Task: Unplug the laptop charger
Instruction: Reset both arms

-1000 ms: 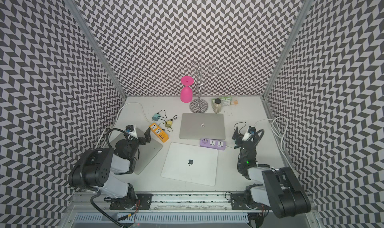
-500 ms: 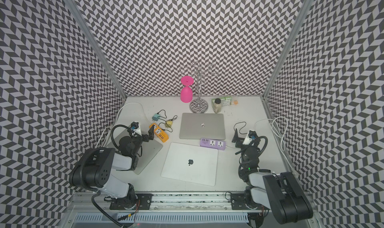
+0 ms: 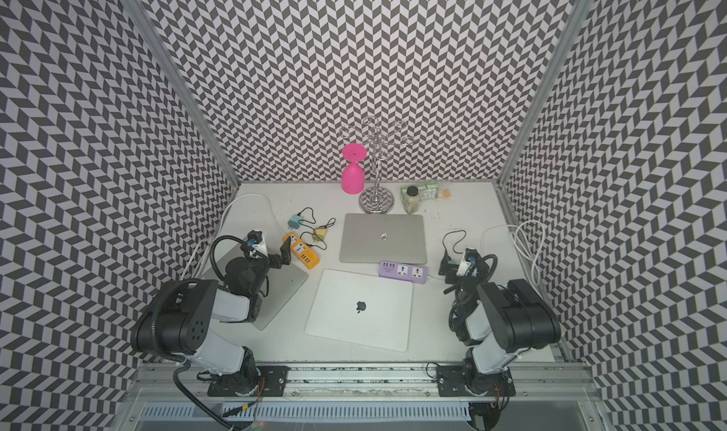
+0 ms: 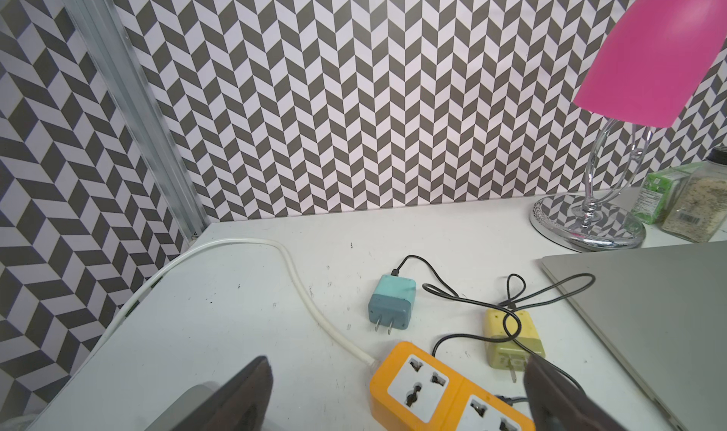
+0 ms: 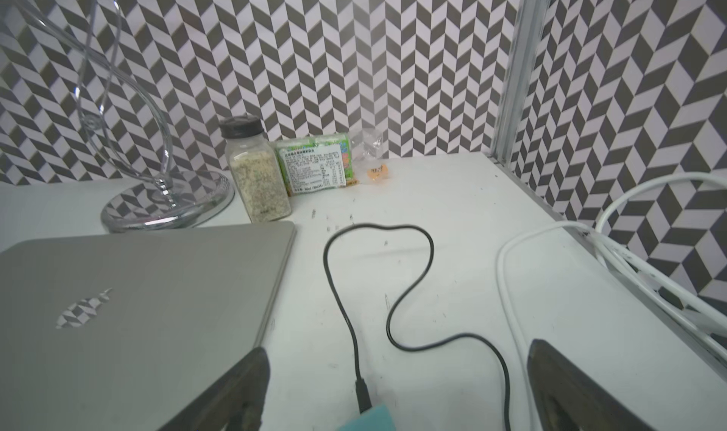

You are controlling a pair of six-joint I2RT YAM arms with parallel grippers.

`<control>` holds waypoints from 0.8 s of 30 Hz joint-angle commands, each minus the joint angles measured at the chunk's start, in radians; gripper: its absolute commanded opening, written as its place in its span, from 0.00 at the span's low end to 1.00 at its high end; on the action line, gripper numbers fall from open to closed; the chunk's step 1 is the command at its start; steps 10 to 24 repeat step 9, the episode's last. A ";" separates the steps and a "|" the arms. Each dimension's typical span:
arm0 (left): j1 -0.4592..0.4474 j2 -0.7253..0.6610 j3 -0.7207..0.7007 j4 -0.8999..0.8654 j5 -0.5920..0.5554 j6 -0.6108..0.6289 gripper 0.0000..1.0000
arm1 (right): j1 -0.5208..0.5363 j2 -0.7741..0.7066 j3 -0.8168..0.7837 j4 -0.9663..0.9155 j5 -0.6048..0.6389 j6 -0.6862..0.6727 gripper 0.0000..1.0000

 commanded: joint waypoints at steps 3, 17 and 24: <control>0.004 -0.009 0.008 0.002 0.001 -0.002 1.00 | -0.040 0.001 0.151 -0.036 -0.050 0.018 0.99; 0.007 -0.003 0.015 -0.008 0.006 -0.003 1.00 | -0.038 -0.006 0.166 -0.091 -0.042 0.024 0.99; 0.007 -0.003 0.015 -0.008 0.006 -0.003 1.00 | -0.038 -0.006 0.166 -0.091 -0.042 0.024 0.99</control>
